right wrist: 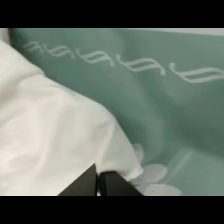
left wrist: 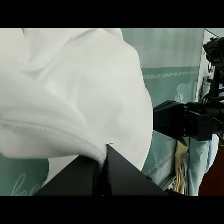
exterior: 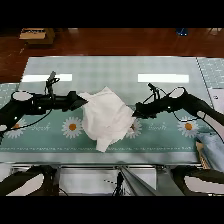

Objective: Fold the shirts.

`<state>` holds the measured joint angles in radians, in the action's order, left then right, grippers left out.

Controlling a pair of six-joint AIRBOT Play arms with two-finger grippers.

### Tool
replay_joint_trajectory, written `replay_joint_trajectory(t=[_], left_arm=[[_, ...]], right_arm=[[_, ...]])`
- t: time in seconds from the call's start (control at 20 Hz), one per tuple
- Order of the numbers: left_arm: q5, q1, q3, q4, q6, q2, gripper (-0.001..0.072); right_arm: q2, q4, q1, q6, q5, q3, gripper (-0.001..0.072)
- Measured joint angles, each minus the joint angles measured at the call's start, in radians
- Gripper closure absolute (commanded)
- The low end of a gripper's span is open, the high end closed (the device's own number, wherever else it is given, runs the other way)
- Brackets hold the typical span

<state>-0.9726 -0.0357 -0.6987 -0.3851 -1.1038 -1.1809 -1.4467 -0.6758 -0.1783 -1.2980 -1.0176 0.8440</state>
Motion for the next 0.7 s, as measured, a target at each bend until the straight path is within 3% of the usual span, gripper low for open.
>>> replay_joint_trajectory(t=[0.35, 0.7], left_arm=[[-0.094, 0.122, -0.248, 0.001, 0.03, 0.168, 0.0689], [-0.148, 0.237, -0.689, 0.004, -0.06, 0.361, 0.0689]], right_arm=[[0.285, 0.037, 0.154, 0.088, -0.016, 0.114, 0.0693], [0.584, 0.041, 0.292, 0.093, -0.01, 0.467, 0.0694]])
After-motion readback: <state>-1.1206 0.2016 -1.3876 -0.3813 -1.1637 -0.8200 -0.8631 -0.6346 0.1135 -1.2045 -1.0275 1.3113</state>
